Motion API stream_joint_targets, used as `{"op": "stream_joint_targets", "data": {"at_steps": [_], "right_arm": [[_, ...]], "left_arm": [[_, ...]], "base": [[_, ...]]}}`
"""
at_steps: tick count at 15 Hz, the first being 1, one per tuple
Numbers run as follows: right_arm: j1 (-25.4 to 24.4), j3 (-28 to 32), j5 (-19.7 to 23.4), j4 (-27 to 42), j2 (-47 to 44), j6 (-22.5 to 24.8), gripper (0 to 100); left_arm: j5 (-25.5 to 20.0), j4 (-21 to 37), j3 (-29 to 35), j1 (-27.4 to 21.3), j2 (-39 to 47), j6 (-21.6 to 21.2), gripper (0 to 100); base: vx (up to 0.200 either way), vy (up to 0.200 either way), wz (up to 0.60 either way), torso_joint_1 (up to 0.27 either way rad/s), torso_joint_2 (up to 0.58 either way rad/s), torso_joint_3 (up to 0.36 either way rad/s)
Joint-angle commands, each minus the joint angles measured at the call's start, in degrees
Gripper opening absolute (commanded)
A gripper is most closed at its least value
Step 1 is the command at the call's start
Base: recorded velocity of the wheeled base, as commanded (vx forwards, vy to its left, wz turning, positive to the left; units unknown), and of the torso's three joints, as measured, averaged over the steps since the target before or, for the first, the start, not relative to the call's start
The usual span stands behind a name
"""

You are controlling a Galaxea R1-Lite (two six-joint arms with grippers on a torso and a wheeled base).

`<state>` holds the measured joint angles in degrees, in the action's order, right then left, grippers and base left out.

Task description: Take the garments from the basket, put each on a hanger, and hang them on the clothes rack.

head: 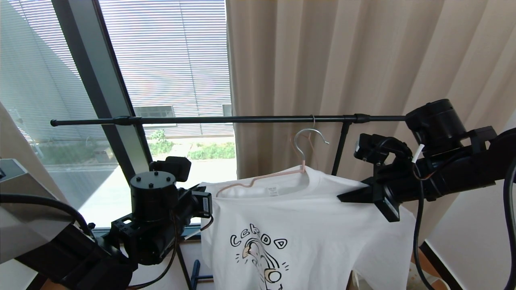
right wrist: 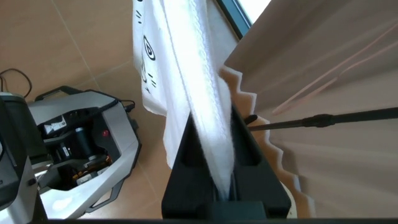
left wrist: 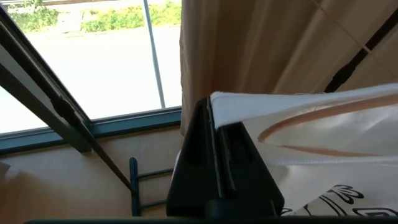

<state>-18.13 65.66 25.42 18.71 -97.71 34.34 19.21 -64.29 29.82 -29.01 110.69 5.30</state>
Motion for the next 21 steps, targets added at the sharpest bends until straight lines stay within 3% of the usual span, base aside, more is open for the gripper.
{"op": "stream_joint_targets", "data": {"at_steps": [1,3,5,7,8,12,13,14,16,21], "right_arm": [[-0.07,0.0,-0.02,0.01,-0.2,0.02,0],[-0.15,0.0,-0.02,0.01,-0.38,0.02,0],[-0.24,-0.09,-0.1,0.01,-0.47,0.02,0],[-0.33,0.0,-0.28,0.01,-0.47,0.02,0],[-0.51,0.26,-0.37,-0.08,-0.64,-0.06,0],[-0.77,0.61,-0.54,-1.66,-1.35,-0.85,0],[-0.94,0.79,-0.46,-2.45,-0.91,-4.55,0],[-1.3,0.7,-0.46,-4.12,-0.91,-7.62,0],[-2.26,-0.88,-0.37,-7.99,-0.82,-9.29,0],[-3.49,-4.49,-0.1,-13.97,0.41,-10.43,0]], "left_arm": [[-0.14,0.31,0.42,-0.61,-3.11,-2.31,0],[-0.14,3.12,2.7,-0.87,-4.17,-6.36,0],[0.12,10.33,7.45,-2.28,-6.54,-9.7,0],[0.3,16.66,10.88,-3.24,-8.12,-10.49,0],[0.3,23.42,14.48,-4.65,-9.97,-10.58,0],[0.48,33.0,18.96,-8.6,-12.6,-11.02,0],[1.09,35.29,19.84,-9.22,-13.22,-11.98,0],[1.62,35.73,20.37,-9.57,-13.31,-12.6,0],[2.85,36.61,22.13,-10.1,-13.31,-13.39,0],[8.74,39.51,27.57,-9.57,-12.96,-13.48,0]], "base": [[0.0,0.0,0.0,0.0,0.0,0.0],[0.0,0.0,0.0,0.0,0.0,0.0],[0.0,0.0,0.0,0.0,0.0,0.0],[0.0,0.0,0.0,0.0,0.0,0.0],[0.0,0.0,0.0,0.0,0.0,0.0],[0.0,0.0,0.0,0.0,0.0,0.0],[0.0,0.0,0.0,0.0,0.0,0.0],[0.0,0.0,0.0,0.0,0.0,0.0],[0.0,0.0,0.0,0.0,0.0,0.0],[0.0,0.0,0.0,0.0,0.0,0.0]]}}
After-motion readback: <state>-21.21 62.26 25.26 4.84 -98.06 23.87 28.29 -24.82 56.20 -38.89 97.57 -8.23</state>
